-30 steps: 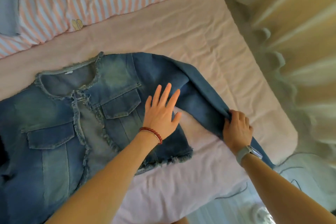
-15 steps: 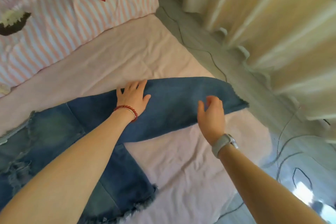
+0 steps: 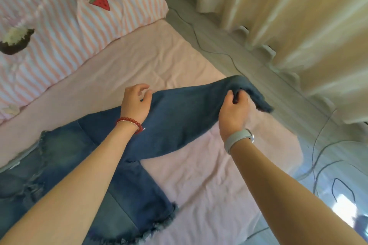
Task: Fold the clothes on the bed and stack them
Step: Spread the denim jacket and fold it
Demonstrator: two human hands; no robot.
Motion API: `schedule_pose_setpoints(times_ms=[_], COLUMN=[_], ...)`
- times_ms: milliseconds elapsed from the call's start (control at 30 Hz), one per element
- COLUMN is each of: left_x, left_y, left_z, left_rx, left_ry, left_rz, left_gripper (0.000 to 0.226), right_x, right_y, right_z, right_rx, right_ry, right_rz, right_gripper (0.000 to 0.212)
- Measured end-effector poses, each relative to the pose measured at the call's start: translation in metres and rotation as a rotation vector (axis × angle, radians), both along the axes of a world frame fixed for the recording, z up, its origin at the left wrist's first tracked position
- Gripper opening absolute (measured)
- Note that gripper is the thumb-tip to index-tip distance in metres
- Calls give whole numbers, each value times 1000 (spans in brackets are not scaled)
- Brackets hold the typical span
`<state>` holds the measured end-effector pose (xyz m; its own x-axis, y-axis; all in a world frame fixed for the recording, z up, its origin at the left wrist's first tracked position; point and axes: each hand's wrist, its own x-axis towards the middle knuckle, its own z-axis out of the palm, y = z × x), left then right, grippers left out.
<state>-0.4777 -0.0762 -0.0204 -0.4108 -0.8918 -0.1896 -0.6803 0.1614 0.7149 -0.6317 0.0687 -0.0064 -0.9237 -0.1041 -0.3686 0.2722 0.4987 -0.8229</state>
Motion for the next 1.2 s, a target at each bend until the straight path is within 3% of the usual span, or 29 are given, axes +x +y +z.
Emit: schedule_pose_setpoints(times_ms=[200, 267, 367, 500, 567, 633, 733, 800, 867, 1000, 1133, 1200], left_x=[130, 189, 288, 418, 464, 488, 498, 495, 487, 489, 519, 536], left_y=[-5, -5, 5, 48, 81, 112, 140, 145, 143, 148, 168, 176], left_z=[68, 91, 113, 106, 88, 69, 37, 20, 12, 21, 20, 14], left_rx=[305, 426, 620, 815, 932, 1024, 996, 755, 487, 103, 100, 136], left_ry=[363, 480, 667, 779, 706, 596, 338, 58, -109, -66, -111, -170], left_rz=[445, 580, 764, 1024, 1123, 1144, 1085, 1083, 1059, 1096, 1192, 1237], left_gripper=[15, 24, 50, 72, 74, 72, 67, 63, 46, 38, 37, 39], right_x=[103, 153, 236, 344, 381, 397, 402, 402, 393, 368, 354, 350], right_y=[-38, -47, -47, -19, 5, 29, 51, 52, 46, 33, 20, 10], right_z=[37, 49, 61, 46, 27, 5, -9, -8, -9, -8, -15, -23], right_rx=[-163, -162, -230, -412, -235, 56, 122, 66, 127, 413, 694, 799], right_ry=[390, 506, 651, 674, 492, 387, 472, 639, 762, 752, 743, 634], right_rz=[616, 776, 1091, 1683, 2024, 2206, 2106, 1900, 1655, 1454, 1567, 1598], right_gripper=[16, 20, 8, 22, 38, 50, 41, 31, 28, 40, 53, 56])
